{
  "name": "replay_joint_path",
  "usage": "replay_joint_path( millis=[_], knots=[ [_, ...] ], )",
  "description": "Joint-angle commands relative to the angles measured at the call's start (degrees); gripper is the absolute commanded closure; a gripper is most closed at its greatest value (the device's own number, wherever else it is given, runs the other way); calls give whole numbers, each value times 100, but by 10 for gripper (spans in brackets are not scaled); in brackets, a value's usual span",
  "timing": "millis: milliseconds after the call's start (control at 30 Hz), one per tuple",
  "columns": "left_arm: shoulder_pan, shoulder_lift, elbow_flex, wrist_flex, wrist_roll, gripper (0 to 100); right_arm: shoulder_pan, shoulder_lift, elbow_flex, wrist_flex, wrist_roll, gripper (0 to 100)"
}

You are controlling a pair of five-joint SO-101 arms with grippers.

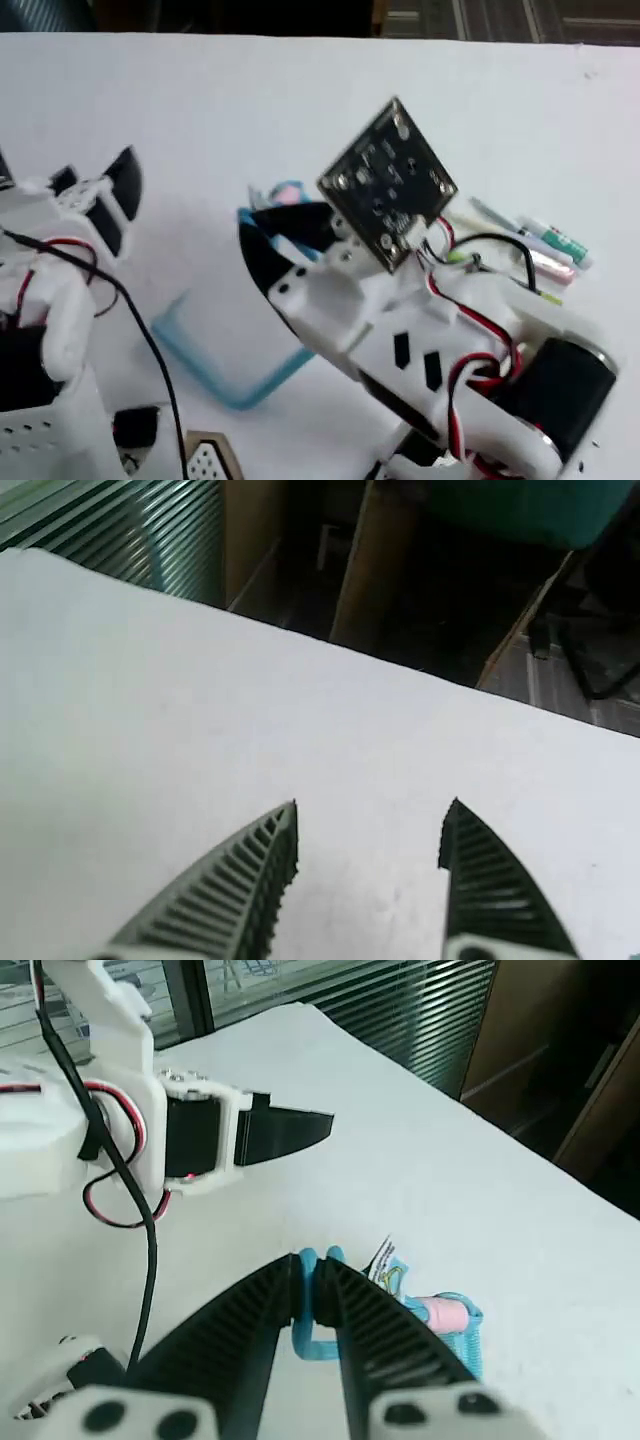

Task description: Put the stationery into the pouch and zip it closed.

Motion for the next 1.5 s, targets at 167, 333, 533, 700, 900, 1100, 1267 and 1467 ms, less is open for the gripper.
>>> replay_joint_path(
  millis=[167,333,533,700,900,1100,1267,1467],
  knots=[
    [277,629,-466,-624,220,755,-48,-567,642,92,9,982],
    [-875,1420,-1380,-141,466,755,-48,-541,659,92,0,982],
    [-1974,2044,-1767,229,457,755,-233,-207,659,75,0,982],
    [-2870,2211,-1767,246,457,755,-523,374,659,-673,0,982],
    [-3925,2229,-1793,220,457,755,-1200,1508,615,-1982,0,982],
    [-4804,2308,-1741,229,-62,755,-2079,2167,396,-2580,44,982],
    [-5015,2782,-1468,290,-431,755,-2088,2246,-598,-2167,44,982],
    [-4936,3240,-1837,1284,-782,755,-1305,2220,-1345,-971,44,982]
  ],
)
